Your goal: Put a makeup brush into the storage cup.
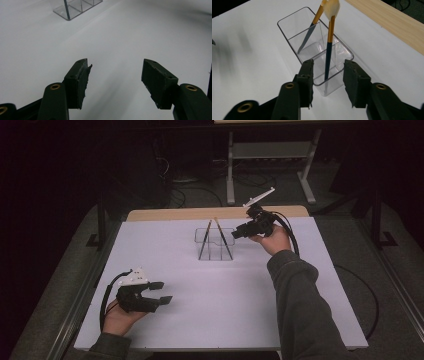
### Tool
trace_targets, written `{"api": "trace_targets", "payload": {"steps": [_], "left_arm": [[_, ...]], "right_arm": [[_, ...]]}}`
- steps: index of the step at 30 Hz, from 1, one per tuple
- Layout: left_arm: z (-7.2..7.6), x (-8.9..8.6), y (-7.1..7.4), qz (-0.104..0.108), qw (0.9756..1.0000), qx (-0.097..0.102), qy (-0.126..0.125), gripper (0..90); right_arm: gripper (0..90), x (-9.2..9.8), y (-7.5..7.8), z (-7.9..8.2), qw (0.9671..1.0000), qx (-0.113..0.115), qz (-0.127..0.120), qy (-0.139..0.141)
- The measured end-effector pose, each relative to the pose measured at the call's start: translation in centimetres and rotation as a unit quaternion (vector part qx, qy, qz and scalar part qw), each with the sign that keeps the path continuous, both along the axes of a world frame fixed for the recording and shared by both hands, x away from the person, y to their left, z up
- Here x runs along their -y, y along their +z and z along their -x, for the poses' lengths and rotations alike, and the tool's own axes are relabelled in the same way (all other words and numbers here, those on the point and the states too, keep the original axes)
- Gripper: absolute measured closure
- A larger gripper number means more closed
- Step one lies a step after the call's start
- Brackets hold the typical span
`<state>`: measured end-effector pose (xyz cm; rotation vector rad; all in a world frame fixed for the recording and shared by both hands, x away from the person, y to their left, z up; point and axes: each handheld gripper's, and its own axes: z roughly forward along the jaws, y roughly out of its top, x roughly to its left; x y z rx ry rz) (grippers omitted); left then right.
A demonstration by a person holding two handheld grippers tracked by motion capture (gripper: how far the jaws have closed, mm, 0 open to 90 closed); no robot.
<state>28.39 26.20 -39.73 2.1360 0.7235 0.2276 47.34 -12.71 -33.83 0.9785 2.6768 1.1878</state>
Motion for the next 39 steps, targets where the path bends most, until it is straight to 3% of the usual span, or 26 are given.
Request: {"api": "trace_targets", "payload": {"steps": [13,30,39], "left_arm": [[-0.1,0.3,0.1,0.001,1.0,0.002,0.0,34.9],[0.0,0.1,0.4,0.003,1.0,0.005,0.006,32.5],[0.0,0.2,0.3,0.003,1.0,0.003,0.005,32.1]], "right_arm": [[44.5,2.1,-0.8,1.6,0.9993,0.011,-0.027,-0.025],[38.8,3.1,-1.1,3.5,0.9983,0.029,-0.043,-0.024],[36.5,3.9,-1.5,4.6,0.9978,0.027,-0.052,-0.031]]}}
